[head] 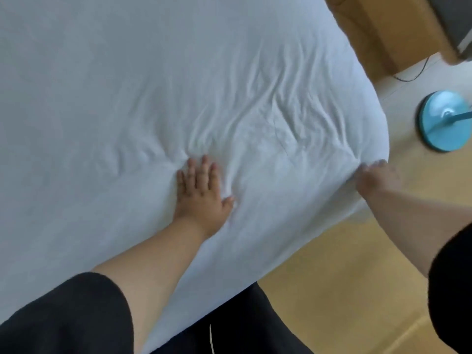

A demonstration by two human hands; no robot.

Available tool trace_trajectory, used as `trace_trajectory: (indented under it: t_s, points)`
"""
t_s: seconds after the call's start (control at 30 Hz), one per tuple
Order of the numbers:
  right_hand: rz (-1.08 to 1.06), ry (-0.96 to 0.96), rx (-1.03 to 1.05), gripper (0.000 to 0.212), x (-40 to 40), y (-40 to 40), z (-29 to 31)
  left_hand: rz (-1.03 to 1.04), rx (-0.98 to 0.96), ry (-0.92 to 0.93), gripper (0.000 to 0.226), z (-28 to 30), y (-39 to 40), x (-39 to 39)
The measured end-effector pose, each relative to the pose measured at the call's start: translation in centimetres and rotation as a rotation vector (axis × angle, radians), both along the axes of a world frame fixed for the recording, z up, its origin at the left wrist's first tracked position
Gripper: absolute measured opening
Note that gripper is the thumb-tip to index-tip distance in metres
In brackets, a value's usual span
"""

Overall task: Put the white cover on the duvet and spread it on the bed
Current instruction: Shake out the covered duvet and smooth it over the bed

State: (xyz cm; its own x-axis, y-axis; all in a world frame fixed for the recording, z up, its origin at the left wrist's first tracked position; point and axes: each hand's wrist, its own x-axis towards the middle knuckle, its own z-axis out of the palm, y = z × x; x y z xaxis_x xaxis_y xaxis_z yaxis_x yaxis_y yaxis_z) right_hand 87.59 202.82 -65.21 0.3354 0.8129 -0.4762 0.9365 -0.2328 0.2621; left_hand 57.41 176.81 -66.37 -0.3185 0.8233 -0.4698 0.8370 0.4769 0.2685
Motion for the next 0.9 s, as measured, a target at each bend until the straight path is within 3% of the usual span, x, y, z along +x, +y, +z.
trace_trajectory:
  t_s: [0.07, 0.13, 0.3, 0.37, 0.43, 0.53, 0.63, 0.7, 0.8, 0.9]
  points:
    - [-0.086, -0.076, 0.049, 0.074, 0.9, -0.7, 1.6, -0.270, -0.026, -0.127, 0.080, 0.9, 0.3, 4.5]
    - [0.076, 0.047, 0.119, 0.066, -4.4, -2.1, 2.6, -0.456, -0.125, -0.148, 0.076, 2.1, -0.3, 7.1]
    - [0.794, 0.536, 0.025, 0.061, -25.8, -8.0, 2.2, -0.440, 0.062, -0.177, 0.060, 2.7, -2.9, 6.5]
    - [1.074, 0.627, -0.097, 0.059, -31.9, -10.1, 1.7, -0.493, -0.042, -0.165, 0.061, 4.0, -1.7, 5.8]
    - [1.149, 0.650, -0.171, 0.059, -33.8, -9.0, 0.4, -0.439, -0.051, -0.061, 0.063, 3.9, -0.9, 5.8]
    - [1.009, 0.611, -0.095, 0.061, -28.8, -2.1, -2.7, -0.314, 0.046, -0.018, 0.060, 1.0, -0.7, 7.7]
    - [0.737, 0.462, 0.016, 0.065, -14.7, 7.4, -4.0, -0.221, 0.017, 0.006, 0.070, -0.4, 0.7, 11.5]
    - [0.491, 0.362, -0.005, 0.067, -4.9, 11.8, -4.5, -0.139, -0.106, 0.077, 0.079, -0.2, 2.4, 13.6]
    - [0.185, 0.234, -0.228, 0.070, 6.6, 13.2, -3.6, -0.028, -0.267, 0.107, 0.082, 0.5, 5.4, 16.6]
    - [0.134, 0.210, -0.147, 0.067, 8.1, 13.1, -1.7, 0.001, -0.314, 0.009, 0.076, 2.5, 7.6, 18.3]
